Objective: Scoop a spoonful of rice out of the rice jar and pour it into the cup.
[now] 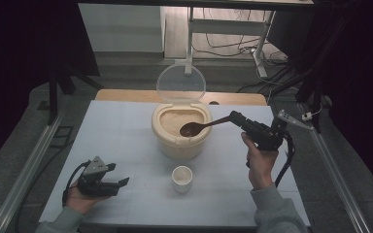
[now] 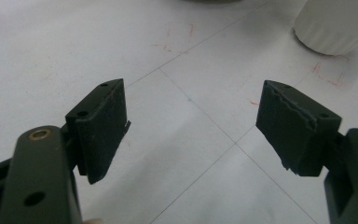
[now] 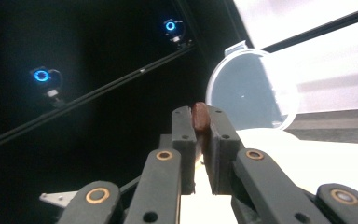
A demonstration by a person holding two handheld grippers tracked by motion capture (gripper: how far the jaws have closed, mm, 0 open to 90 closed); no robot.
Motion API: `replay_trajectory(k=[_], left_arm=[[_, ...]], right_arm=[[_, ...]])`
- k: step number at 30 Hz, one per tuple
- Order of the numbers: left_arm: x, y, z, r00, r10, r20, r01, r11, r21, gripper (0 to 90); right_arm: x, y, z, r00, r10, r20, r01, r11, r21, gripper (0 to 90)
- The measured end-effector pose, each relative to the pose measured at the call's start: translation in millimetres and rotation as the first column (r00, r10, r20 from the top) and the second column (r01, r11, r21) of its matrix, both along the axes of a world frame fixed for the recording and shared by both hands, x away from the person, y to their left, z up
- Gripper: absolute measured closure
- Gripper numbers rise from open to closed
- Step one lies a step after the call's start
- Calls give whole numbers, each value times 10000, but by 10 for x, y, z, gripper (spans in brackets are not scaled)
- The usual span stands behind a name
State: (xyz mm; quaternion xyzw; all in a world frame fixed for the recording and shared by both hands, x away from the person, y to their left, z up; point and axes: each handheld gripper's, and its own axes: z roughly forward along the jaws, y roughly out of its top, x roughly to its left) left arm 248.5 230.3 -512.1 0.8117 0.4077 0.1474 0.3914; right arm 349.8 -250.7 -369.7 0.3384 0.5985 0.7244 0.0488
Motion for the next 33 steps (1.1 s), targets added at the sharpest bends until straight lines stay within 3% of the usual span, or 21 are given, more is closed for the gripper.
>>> replay_trajectory(k=[3,6,11,18,21,29,31,33], left_arm=[[1,-3,-2,10000,-24,-14,24,10000,6,239],[6,-7,-7,10000,-35,-54,36,10000,34,238],[9,-14,-14,9999,-68,-98,69,9999,76,238],[12,-15,-22,9999,-94,-139,95,9999,67,236],[14,-13,-24,9999,-91,-133,92,9999,66,236],[17,-19,-31,9998,-125,-157,126,9999,102,236],[16,-20,-31,9998,-132,-155,134,9998,114,236],[17,-24,-32,9998,-148,-160,150,9998,126,236]], right_arm=[[35,3,42,9995,-298,95,301,9991,-293,825],[94,38,96,9966,-756,320,782,9928,-905,826],[163,119,133,9932,-1052,498,1114,9832,-1447,826],[268,293,186,9800,-1712,1011,1915,9492,-2496,825],[292,371,199,9697,-2001,1399,2345,9230,-3050,825],[310,520,183,9478,-2284,2226,3010,8712,-3877,825],[323,542,164,9497,-2242,2184,2971,8653,-4037,825],[339,558,138,9538,-2216,2028,2882,8657,-4094,825]])
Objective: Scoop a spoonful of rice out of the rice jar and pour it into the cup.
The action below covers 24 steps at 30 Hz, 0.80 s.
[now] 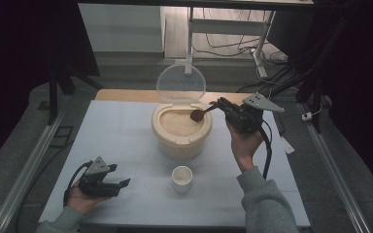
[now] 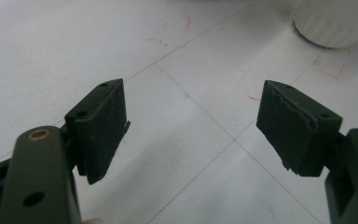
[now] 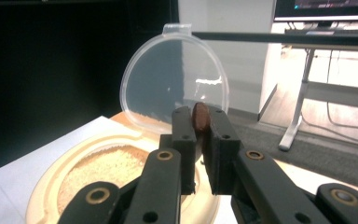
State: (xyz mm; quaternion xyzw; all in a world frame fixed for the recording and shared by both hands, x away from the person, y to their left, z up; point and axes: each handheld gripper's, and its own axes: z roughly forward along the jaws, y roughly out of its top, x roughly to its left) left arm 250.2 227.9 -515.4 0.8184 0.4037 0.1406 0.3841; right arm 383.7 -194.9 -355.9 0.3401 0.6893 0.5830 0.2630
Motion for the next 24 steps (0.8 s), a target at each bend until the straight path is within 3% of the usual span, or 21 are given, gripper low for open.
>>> replay_trajectory(k=[5,12,17,21,24], left_arm=[[0,-6,-2,10000,-18,-8,18,10000,19,236],[2,-5,-3,10000,-15,-7,15,10000,19,236],[4,-6,-4,10000,-34,-12,34,10000,25,236],[6,-5,-6,10000,-36,-15,36,10000,26,236],[5,-4,-4,10000,-36,-5,36,10000,22,236]], right_arm=[[45,33,-85,9979,193,-621,-173,9994,316,826],[125,20,-242,9850,460,-1665,-236,9907,1344,826],[167,-5,-310,9718,587,-2285,-81,9762,2165,822],[207,-39,-352,9518,774,-2969,96,9597,2809,821],[225,-55,-366,9421,817,-3254,247,9504,3100,819]])
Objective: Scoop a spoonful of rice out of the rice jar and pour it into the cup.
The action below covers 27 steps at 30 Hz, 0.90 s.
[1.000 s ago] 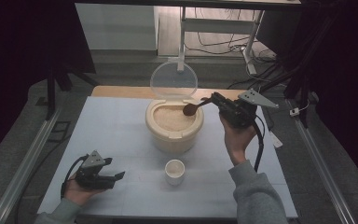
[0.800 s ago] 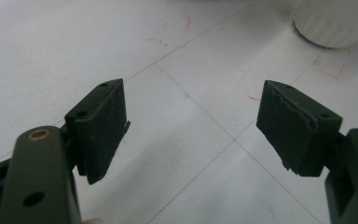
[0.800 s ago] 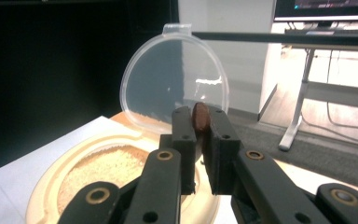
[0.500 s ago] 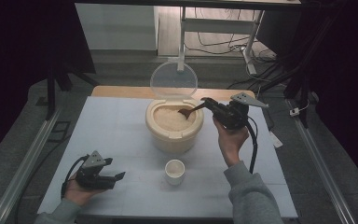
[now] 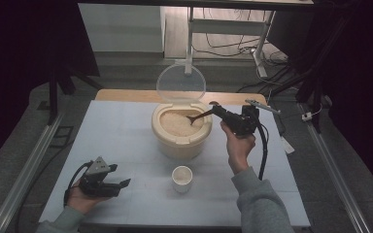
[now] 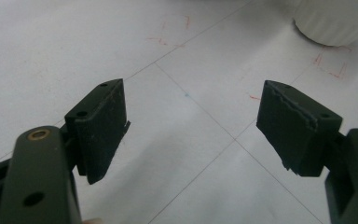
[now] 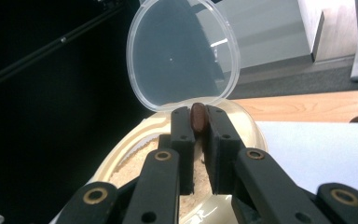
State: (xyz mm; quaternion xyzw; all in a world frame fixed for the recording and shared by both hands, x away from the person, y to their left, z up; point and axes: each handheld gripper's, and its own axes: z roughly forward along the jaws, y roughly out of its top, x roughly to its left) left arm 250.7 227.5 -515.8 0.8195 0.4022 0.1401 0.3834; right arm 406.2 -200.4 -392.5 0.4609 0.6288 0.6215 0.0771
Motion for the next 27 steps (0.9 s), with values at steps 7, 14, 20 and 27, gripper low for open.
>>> replay_trajectory(k=[7,14,20,27], left_arm=[[-1,4,2,10000,-4,18,4,10000,-8,236],[-3,6,4,10000,-8,35,8,10000,-11,236],[0,0,1,10000,-26,30,26,10000,36,236],[0,-1,2,10000,-30,43,29,10000,42,236]], right_arm=[[45,-38,-37,9974,38,-722,34,9950,994,822],[83,-115,-98,9895,48,-1448,194,9861,1650,826],[103,-209,-145,9806,145,-1953,321,9718,2337,827],[100,-290,-131,9789,85,-2041,476,9622,2681,827]])
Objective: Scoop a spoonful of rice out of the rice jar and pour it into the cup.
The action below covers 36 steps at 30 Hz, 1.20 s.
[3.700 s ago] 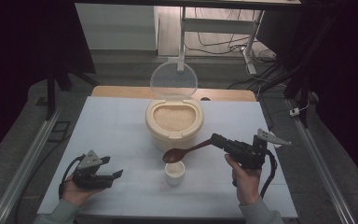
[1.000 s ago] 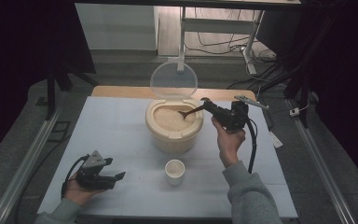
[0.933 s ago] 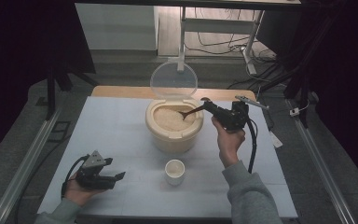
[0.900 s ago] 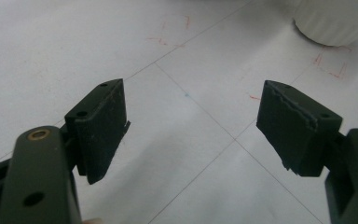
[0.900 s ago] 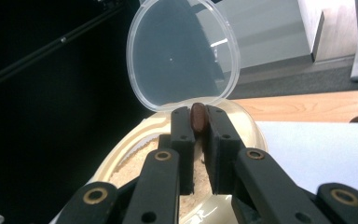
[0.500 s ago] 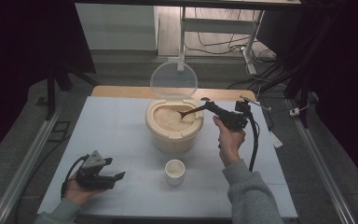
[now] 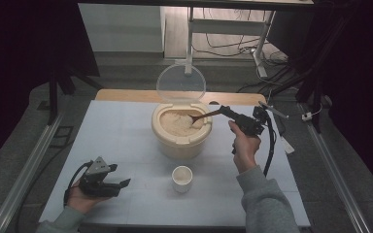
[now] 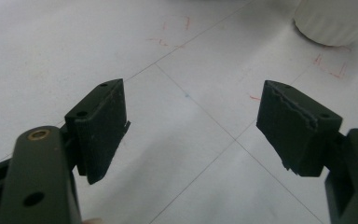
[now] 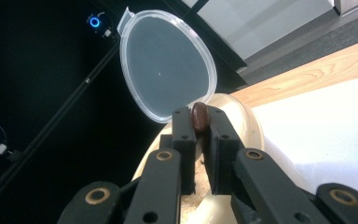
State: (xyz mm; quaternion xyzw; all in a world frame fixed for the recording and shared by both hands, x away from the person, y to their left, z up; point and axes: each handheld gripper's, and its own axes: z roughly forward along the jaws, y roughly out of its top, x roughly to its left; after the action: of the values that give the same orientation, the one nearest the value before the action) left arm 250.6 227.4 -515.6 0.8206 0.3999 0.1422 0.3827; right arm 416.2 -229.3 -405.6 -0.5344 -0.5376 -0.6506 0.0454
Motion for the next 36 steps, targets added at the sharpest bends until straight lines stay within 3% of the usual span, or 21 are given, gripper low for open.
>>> replay_trajectory(k=[14,24,36], left_arm=[[1,-4,-2,10000,-13,6,13,10000,30,236],[4,-5,-5,10000,-20,-4,20,10000,35,236],[4,-9,-5,10000,-17,-7,17,10000,47,236]], right_arm=[[29,-94,-30,9985,44,-537,-11,9981,617,827],[32,-189,-9,9980,4,-624,64,9941,1083,827],[27,-209,-13,9966,183,-804,-85,9927,1200,827]])
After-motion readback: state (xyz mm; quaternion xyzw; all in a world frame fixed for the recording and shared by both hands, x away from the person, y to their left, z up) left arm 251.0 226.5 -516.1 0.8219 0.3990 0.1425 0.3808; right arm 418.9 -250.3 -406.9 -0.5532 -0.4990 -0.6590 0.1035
